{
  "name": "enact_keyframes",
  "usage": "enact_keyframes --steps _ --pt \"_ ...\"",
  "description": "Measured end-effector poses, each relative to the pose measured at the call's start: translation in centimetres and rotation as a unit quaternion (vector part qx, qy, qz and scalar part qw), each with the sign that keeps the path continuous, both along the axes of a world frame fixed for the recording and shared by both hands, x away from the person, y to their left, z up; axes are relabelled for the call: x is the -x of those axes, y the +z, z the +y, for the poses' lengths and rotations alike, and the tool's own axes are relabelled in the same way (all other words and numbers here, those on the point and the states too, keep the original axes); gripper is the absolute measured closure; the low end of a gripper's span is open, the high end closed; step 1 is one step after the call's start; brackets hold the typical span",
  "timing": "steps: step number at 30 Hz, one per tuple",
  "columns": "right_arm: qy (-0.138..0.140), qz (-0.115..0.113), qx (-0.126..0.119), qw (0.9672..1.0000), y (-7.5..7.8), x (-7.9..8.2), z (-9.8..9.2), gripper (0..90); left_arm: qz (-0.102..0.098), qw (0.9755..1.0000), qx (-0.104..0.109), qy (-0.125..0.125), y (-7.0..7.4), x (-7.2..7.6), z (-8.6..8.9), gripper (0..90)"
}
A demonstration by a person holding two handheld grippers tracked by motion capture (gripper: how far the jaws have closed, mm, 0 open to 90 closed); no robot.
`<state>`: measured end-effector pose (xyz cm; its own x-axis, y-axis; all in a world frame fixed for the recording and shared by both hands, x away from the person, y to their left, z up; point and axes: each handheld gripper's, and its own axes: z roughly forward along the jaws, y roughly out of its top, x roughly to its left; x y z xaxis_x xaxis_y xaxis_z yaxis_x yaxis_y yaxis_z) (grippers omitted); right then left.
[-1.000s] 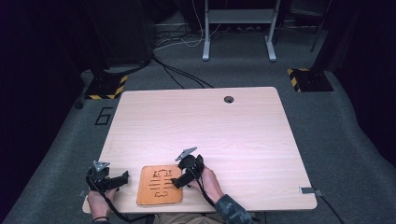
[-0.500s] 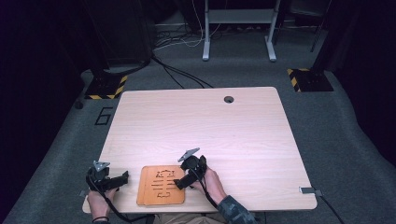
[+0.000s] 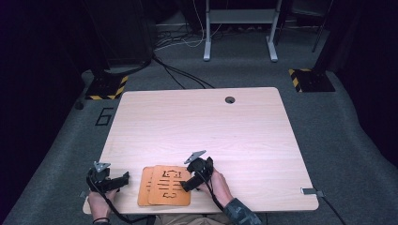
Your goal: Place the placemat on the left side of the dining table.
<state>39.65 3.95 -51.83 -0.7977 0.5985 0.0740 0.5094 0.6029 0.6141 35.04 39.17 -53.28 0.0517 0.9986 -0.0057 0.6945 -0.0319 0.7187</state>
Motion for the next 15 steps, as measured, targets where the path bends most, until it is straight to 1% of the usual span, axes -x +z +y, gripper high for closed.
enact_keyframes --steps 2,3,5,7,8,9,10,11,13,15 --pt "0.004 -0.004 0.001 1.0 -0.04 -0.04 -0.1 0.0 0.0 1.0 0.0 0.0 0.0 0.0 0.0 0.0" --pt "0.0 -0.003 -0.003 1.0 -0.06 0.04 -0.09 0.0 -0.001 1.0 0.0 0.0 0.0 -0.01 0.0 0.0" --pt "0.002 -0.01 -0.011 0.9999 -0.23 0.13 -0.28 0.0 -0.001 1.0 0.0 0.0 0.0 -0.03 0.0 0.0" --pt "-0.003 -0.017 -0.024 0.9996 -0.44 0.38 -0.52 0.0 0.001 1.0 0.0 -0.001 0.03 -0.06 -0.01 0.0" --pt "-0.003 -0.017 -0.024 0.9996 -0.44 0.38 -0.52 0.0 0.0 1.0 0.0 -0.004 0.01 -0.13 0.0 0.0" --pt "-0.003 -0.022 -0.025 0.9994 -0.49 0.45 -0.66 0.0 0.0 1.0 0.001 -0.006 0.01 -0.17 0.01 0.0" --pt "-0.008 -0.024 -0.032 0.9992 -0.6 0.63 -0.79 0.0 0.002 1.0 0.002 -0.002 0.04 -0.2 -0.05 0.0" --pt "-0.008 -0.024 -0.032 0.9992 -0.6 0.63 -0.79 0.0 0.002 1.0 0.002 -0.002 0.04 -0.2 -0.05 0.0" --pt "-0.01 -0.028 -0.035 0.9989 -0.67 0.7 -0.85 0.0 0.006 0.9999 0.0 0.012 0.13 -0.32 -0.39 0.0" --pt "-0.01 -0.029 -0.036 0.9989 -0.69 0.71 -0.86 0.0 0.015 0.9998 0.003 0.01 0.28 -0.46 -0.56 0.0"
